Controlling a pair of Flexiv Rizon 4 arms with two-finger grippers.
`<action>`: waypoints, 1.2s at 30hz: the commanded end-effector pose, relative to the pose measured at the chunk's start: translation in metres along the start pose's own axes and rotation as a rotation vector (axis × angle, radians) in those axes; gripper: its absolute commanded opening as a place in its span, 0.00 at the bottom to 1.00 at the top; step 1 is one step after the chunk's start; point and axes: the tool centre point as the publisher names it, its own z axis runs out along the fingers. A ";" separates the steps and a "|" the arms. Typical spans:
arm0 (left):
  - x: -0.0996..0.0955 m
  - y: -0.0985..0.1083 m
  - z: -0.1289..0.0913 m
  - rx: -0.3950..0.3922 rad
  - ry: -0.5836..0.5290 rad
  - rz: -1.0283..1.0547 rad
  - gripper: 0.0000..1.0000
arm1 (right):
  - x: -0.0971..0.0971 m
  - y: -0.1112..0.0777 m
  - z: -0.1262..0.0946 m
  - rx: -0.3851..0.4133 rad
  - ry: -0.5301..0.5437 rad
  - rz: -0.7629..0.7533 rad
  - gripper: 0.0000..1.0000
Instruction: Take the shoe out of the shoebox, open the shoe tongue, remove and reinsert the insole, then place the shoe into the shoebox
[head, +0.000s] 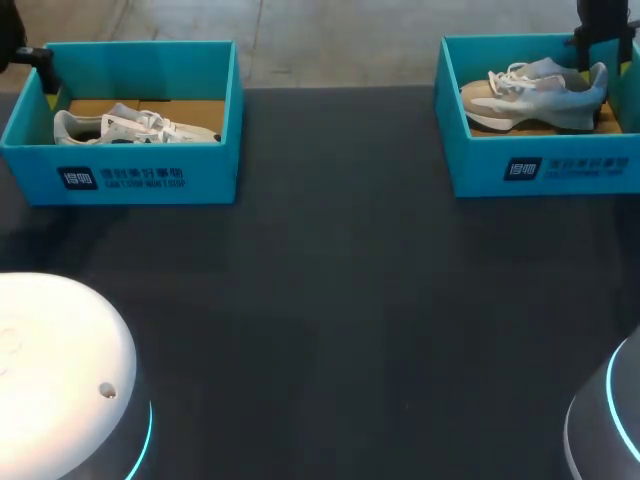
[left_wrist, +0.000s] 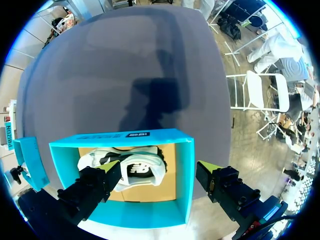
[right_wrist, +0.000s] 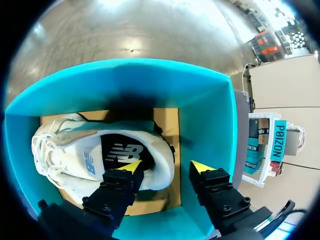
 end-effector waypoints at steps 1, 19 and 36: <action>0.000 -0.001 -0.001 -0.003 0.002 0.000 1.00 | 0.000 0.011 0.010 0.042 0.008 -0.002 0.58; 0.000 -0.001 -0.001 -0.003 0.002 0.000 1.00 | 0.003 0.012 0.030 0.078 0.052 -0.008 0.66; 0.000 -0.001 -0.001 -0.003 0.002 0.000 1.00 | 0.011 0.009 0.051 0.125 0.124 -0.027 0.66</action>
